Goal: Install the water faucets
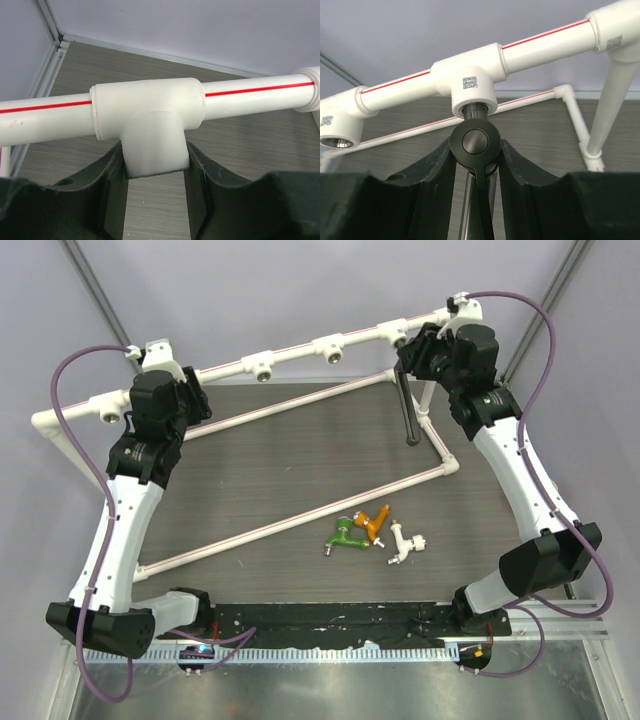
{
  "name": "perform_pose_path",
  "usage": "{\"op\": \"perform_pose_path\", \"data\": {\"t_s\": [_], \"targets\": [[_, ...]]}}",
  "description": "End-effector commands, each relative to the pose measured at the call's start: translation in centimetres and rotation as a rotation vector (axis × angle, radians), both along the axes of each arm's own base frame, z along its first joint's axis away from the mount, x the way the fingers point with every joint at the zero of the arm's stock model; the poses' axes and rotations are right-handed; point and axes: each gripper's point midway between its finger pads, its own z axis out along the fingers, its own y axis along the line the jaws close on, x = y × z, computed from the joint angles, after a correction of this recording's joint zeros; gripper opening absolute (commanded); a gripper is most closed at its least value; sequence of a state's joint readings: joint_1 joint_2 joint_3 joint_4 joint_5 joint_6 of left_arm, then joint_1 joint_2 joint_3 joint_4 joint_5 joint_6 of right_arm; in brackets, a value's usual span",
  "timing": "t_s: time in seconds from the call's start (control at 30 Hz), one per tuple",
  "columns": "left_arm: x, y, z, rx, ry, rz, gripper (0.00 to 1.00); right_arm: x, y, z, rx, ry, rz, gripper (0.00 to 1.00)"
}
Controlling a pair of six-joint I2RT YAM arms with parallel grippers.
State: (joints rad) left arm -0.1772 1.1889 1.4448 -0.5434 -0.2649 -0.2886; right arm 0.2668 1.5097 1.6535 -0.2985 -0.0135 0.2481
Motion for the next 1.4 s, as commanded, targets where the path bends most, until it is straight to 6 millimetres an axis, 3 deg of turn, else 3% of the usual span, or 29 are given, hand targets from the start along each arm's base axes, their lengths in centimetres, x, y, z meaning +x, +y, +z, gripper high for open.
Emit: {"op": "perform_pose_path", "data": {"t_s": [0.0,0.07,0.17,0.3,0.53,0.57,0.63,0.7,0.83,0.9,0.93,0.97,1.07,1.17,1.23,1.3,1.33,1.37], "targets": [[-1.0,3.6,2.8,0.015,-0.083,0.145,0.00,0.0,2.3,1.1,0.318,0.005,0.117,0.06],[-1.0,3.5,2.9,0.014,-0.086,0.143,0.00,-0.4,3.1,1.4,0.467,0.022,0.166,0.01],[-1.1,3.6,3.0,0.014,-0.088,0.145,0.00,-1.0,4.0,3.3,0.678,0.007,0.255,0.01],[-1.2,3.6,3.1,0.015,-0.092,0.146,0.00,-1.7,3.6,5.2,1.003,0.022,0.359,0.01],[-1.3,3.7,3.2,0.016,-0.093,0.147,0.00,-2.8,2.8,7.5,1.378,0.024,0.499,0.01],[-1.2,3.7,3.1,0.016,-0.092,0.147,0.00,-2.6,2.6,6.5,1.423,0.043,0.488,0.01],[-1.3,3.7,3.2,0.016,-0.093,0.149,0.00,-3.1,1.6,7.4,1.540,0.011,0.519,0.01],[-1.3,3.7,3.2,0.016,-0.095,0.149,0.00,-3.2,1.0,6.6,1.578,0.010,0.503,0.01],[-1.3,3.6,3.2,0.018,-0.094,0.147,0.00,-3.5,0.8,6.1,1.505,0.003,0.448,0.11],[-1.4,3.7,3.3,0.018,-0.096,0.150,0.00,-4.2,0.6,6.8,1.419,-0.038,0.433,0.31],[-1.4,3.7,3.3,0.018,-0.096,0.150,0.00,-3.8,0.6,6.1,1.390,-0.015,0.395,0.39],[-1.3,3.7,3.2,0.018,-0.095,0.150,0.00,-4.0,0.7,6.2,1.328,-0.036,0.387,0.53],[-1.4,3.8,3.3,0.017,-0.099,0.152,0.00,-4.1,0.0,5.3,1.181,-0.042,0.301,0.74],[-1.4,3.7,3.3,0.017,-0.097,0.150,0.00,-4.2,-1.0,4.1,1.056,-0.021,0.195,0.83],[-1.4,3.7,3.3,0.017,-0.097,0.149,0.00,-4.2,-1.5,2.3,0.923,-0.004,0.128,0.86],[-1.3,3.6,3.2,0.017,-0.096,0.146,0.00,-4.6,-2.3,2.7,0.839,-0.027,0.076,0.87],[-1.4,3.7,3.3,0.015,-0.099,0.147,0.00,-4.6,-2.8,1.1,0.737,-0.001,0.031,0.88],[-1.4,3.7,3.4,0.014,-0.101,0.147,0.00,-4.9,-3.3,1.5,0.698,-0.017,0.005,0.88]]}}
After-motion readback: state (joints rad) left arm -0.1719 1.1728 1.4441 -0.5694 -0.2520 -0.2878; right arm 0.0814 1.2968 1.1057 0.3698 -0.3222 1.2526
